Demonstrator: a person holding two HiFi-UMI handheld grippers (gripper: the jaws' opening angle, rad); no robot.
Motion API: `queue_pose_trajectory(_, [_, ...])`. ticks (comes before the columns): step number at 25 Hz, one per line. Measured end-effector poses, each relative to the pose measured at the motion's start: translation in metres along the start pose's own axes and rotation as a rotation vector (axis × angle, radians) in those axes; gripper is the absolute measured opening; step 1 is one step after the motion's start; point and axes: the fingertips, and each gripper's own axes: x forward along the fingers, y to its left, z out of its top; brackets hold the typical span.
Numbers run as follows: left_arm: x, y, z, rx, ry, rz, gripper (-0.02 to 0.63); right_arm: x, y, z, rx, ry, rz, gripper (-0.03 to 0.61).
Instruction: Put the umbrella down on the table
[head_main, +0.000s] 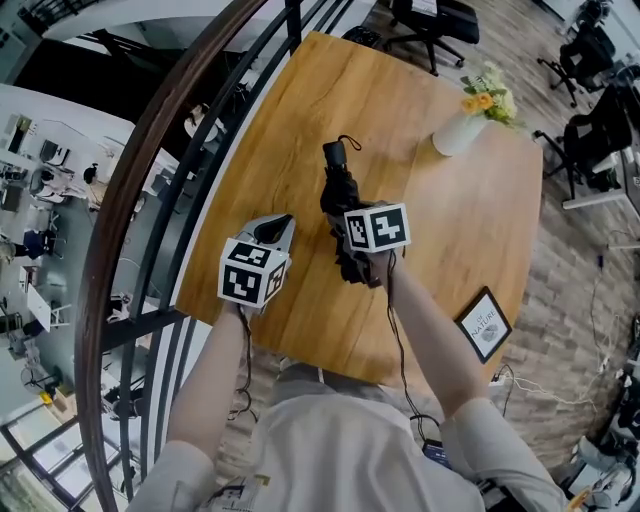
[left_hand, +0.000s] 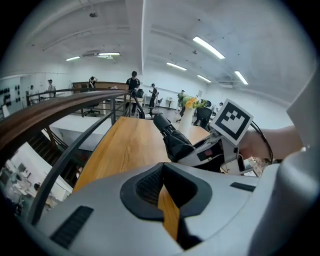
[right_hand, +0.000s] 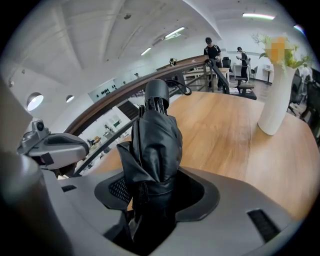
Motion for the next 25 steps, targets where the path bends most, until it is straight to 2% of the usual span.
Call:
queue_pose_trajectory(4, [0.006,0.007,-0.02,-0.088,0.027,-0.012,0.017,0.024,-0.009,-0.028,0.013,0.084,-0.008,0.252])
queue_pose_trajectory(10, [0.006,0.007,-0.033,-0.097,0.053,-0.02,0.017,0.045,-0.018,-0.047,0.06,0.116,-0.031,0.256])
queue_pose_trajectory(17, [0.003,0.0,-0.042,-0.096,0.072,-0.034,0.017,0.058,-0.022,-0.062,0.05,0.179,-0.054,0.267])
queue_pose_trajectory(20, [0.0,-0.003,-0.045,-0.102,0.074,-0.04,0.017,0.057,-0.022,-0.061,0.051,0.171,-0.054,0.27])
queue_pose_trajectory(25, [-0.008,-0.016,-0.04,-0.094,0.068,-0.06,0.017,0.038,-0.023,-0.04,0.028,0.095,-0.073,0.261])
